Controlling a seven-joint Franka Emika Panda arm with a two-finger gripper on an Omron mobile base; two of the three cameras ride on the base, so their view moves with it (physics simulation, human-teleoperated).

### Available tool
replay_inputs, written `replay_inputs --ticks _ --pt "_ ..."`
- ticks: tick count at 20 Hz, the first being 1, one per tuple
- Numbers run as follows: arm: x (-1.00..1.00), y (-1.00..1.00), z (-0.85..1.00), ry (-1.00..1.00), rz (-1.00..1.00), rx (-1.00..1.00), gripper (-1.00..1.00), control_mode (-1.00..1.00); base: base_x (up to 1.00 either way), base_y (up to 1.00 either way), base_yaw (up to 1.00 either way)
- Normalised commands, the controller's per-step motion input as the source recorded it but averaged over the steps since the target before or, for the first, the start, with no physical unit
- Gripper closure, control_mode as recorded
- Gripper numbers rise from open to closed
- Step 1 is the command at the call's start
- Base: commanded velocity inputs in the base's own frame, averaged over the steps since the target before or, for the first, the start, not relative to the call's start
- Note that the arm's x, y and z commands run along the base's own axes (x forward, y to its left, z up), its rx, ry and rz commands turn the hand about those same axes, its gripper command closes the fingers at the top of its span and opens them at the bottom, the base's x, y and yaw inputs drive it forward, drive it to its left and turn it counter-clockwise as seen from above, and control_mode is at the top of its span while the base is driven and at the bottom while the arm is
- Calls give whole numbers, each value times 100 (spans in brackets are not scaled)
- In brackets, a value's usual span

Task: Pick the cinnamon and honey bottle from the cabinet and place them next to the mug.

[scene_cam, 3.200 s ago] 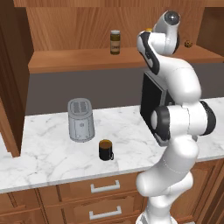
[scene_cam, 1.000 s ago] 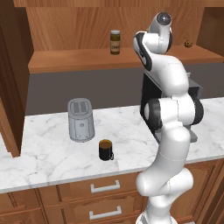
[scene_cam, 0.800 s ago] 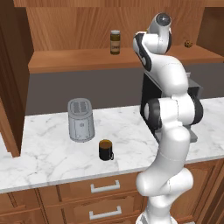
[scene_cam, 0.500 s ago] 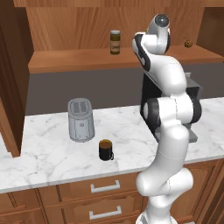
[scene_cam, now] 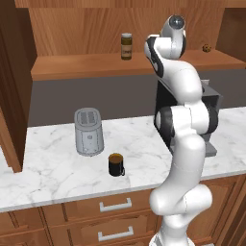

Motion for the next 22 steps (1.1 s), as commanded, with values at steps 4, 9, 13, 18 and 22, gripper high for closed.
replay_inputs --ticks 4,9,13,18,22 --pt "8 -1 0 0 0 0 -100 -100 0 0 0" --pt "3 0 0 0 0 0 -100 -100 0 0 0" --pt "0 -1 0 0 0 0 -100 -100 0 0 0" --pt "0 0 0 0 0 0 -100 -100 0 0 0" --pt "0 0 0 0 0 0 -100 -100 0 0 0"
